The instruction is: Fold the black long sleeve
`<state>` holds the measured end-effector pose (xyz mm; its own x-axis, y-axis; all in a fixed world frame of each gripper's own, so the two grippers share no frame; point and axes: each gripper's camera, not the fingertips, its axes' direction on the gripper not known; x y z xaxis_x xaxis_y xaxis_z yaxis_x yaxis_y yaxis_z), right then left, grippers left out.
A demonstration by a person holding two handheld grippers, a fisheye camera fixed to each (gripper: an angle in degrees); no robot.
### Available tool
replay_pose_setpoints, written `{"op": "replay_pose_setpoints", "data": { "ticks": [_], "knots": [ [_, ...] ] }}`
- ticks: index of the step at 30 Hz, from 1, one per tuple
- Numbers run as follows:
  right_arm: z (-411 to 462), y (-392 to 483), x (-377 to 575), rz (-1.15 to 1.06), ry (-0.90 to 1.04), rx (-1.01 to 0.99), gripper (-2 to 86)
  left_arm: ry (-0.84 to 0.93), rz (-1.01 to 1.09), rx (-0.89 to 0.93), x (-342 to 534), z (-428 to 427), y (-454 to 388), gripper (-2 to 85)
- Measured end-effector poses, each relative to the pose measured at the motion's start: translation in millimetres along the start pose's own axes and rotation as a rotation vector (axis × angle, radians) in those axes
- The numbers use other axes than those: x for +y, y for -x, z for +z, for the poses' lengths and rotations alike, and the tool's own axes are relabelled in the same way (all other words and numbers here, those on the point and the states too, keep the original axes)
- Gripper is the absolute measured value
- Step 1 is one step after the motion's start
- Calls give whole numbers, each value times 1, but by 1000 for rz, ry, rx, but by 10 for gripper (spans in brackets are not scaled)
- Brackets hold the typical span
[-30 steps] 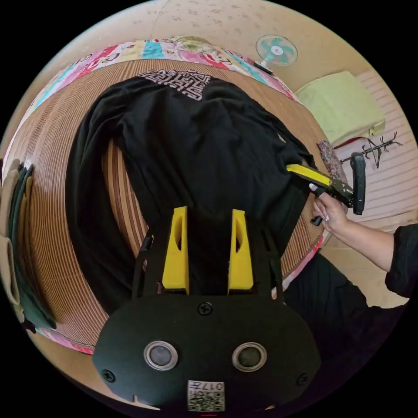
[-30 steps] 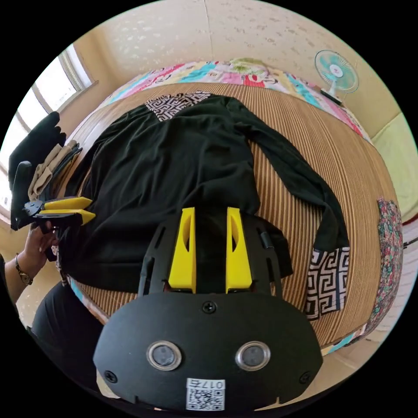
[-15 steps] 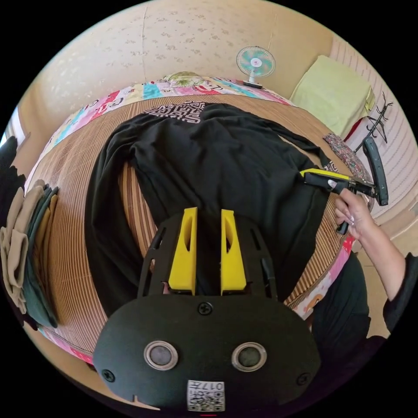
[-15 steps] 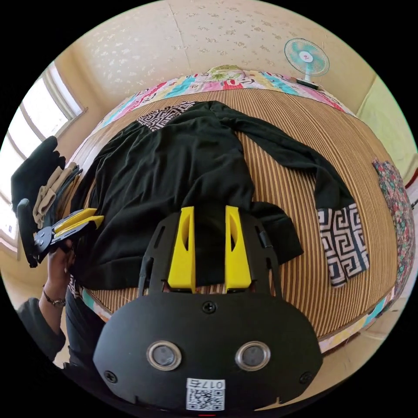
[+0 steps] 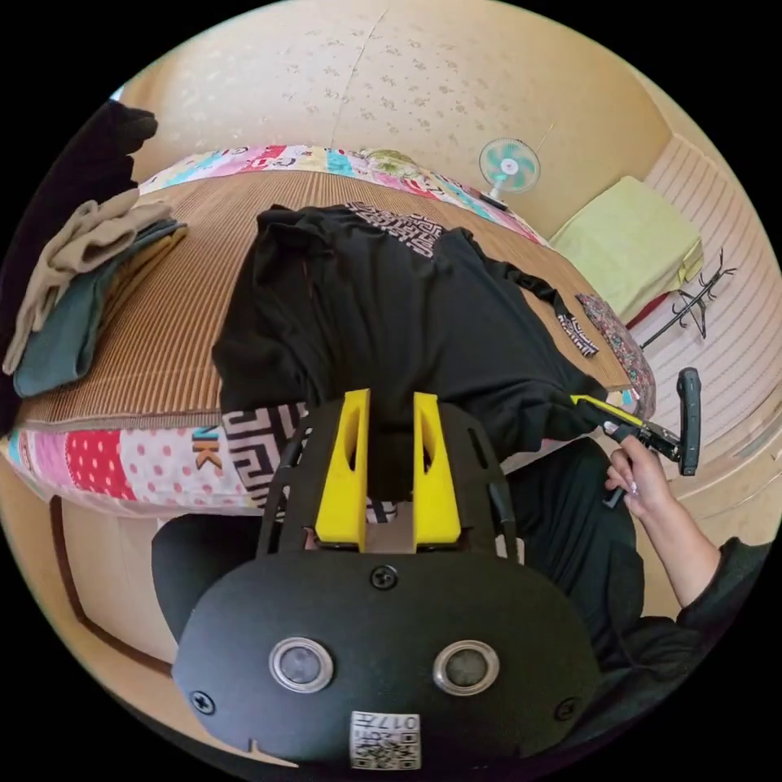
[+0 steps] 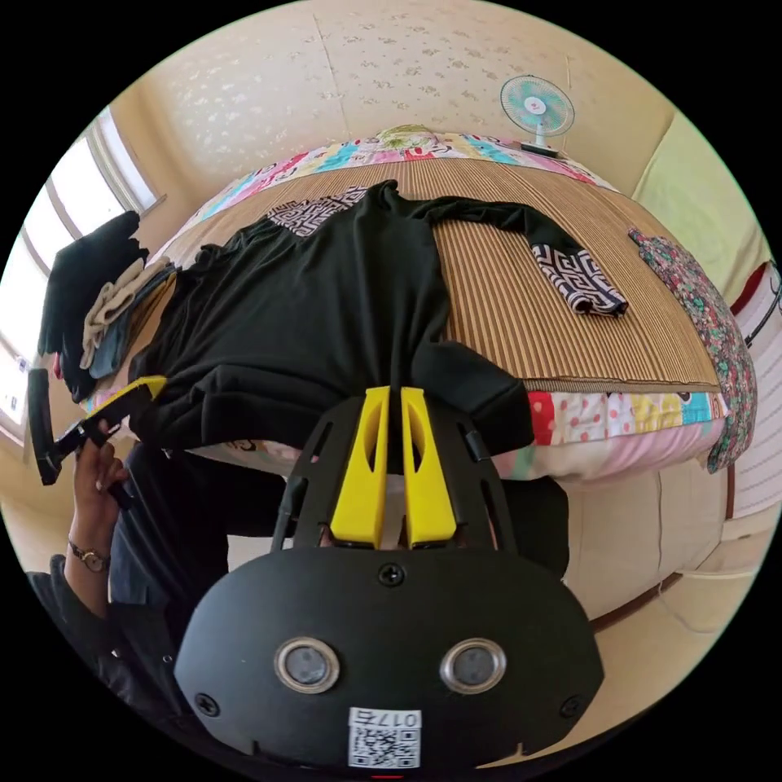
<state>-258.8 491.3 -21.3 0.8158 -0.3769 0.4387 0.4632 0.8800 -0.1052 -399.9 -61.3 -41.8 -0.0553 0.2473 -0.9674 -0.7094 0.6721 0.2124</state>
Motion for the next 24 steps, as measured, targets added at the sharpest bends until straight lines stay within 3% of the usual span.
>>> {"op": "replay_pose_setpoints", "data": {
  "ticks": [2,4,6,8,11,13,16,19,23,24],
  "knots": [
    [5,2,4,-49,25,14,31,-233,-187,-72,40,-59,34,104],
    [5,-1,5,-21,30,-8,28,-318,-349,-116,57,-85,66,123],
    [2,-4,5,31,13,-23,26,-289,-417,-40,53,-86,96,135],
    [-6,0,7,72,-62,1,23,-125,-422,76,29,-60,121,136],
    [-23,18,11,59,-270,77,13,-29,-313,-89,6,-64,113,91],
    [-24,35,7,-46,-362,113,7,26,-209,-52,-4,-81,109,41],
    [-8,42,-9,-89,-335,159,5,-105,-223,-45,2,-151,138,8],
    [15,28,-18,-19,-288,121,4,-298,-402,-183,22,-232,197,13],
    [63,6,-17,39,-153,44,3,-369,-637,-174,59,-281,292,107],
    [66,2,-7,30,-231,35,3,-362,-677,-161,65,-283,304,120]
  ]
}}
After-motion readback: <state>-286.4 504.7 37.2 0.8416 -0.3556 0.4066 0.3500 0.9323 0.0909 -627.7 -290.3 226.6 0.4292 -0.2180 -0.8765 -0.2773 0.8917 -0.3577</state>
